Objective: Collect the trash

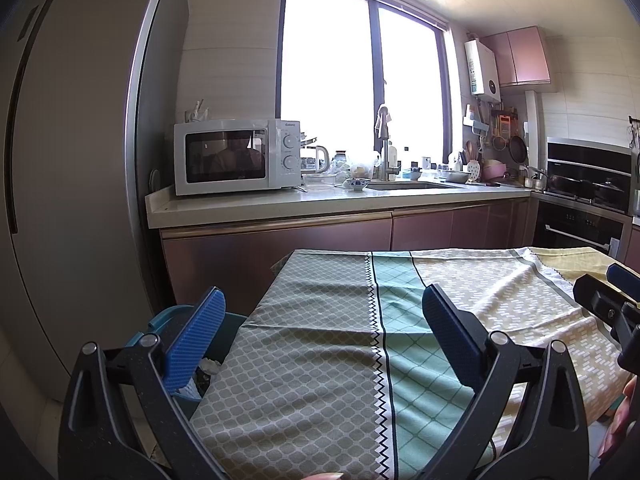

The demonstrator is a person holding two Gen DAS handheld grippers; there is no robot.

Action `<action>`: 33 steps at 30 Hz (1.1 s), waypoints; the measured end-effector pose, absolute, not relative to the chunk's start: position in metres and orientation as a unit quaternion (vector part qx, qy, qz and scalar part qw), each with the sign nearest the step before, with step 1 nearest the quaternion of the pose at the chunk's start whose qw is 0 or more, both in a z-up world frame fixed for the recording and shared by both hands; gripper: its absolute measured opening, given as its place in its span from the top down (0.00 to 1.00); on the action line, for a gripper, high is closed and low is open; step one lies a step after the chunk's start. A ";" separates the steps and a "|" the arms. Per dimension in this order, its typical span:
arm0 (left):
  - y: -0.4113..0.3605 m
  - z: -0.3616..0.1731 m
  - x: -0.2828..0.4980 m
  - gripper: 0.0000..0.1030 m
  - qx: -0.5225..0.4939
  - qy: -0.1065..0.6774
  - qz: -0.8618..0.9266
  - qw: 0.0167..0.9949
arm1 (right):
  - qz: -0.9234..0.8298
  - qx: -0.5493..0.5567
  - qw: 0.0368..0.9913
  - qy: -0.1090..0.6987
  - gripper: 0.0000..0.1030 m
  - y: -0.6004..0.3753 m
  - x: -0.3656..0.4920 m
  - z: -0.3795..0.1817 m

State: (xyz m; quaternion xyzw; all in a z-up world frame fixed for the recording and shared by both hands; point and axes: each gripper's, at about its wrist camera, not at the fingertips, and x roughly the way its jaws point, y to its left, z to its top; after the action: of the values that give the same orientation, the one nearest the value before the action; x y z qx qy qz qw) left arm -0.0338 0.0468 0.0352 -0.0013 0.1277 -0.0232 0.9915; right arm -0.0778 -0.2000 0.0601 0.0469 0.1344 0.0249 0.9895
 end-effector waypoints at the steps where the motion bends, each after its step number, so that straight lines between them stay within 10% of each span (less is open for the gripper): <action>1: 0.047 0.035 -0.034 0.06 -0.001 0.127 -0.023 0.992 | 0.025 0.047 0.989 0.135 0.06 -0.200 -0.078 0.060; 33: 0.046 0.034 -0.031 0.06 -0.001 0.129 -0.023 0.991 | 0.023 0.047 0.989 0.136 0.06 -0.200 -0.075 0.060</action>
State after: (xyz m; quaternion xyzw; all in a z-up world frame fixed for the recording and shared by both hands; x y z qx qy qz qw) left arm -0.0311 0.0457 0.0340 -0.0009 0.1292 -0.0229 0.9914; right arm -0.0754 -0.1996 0.0595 0.0471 0.1363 0.0230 0.9893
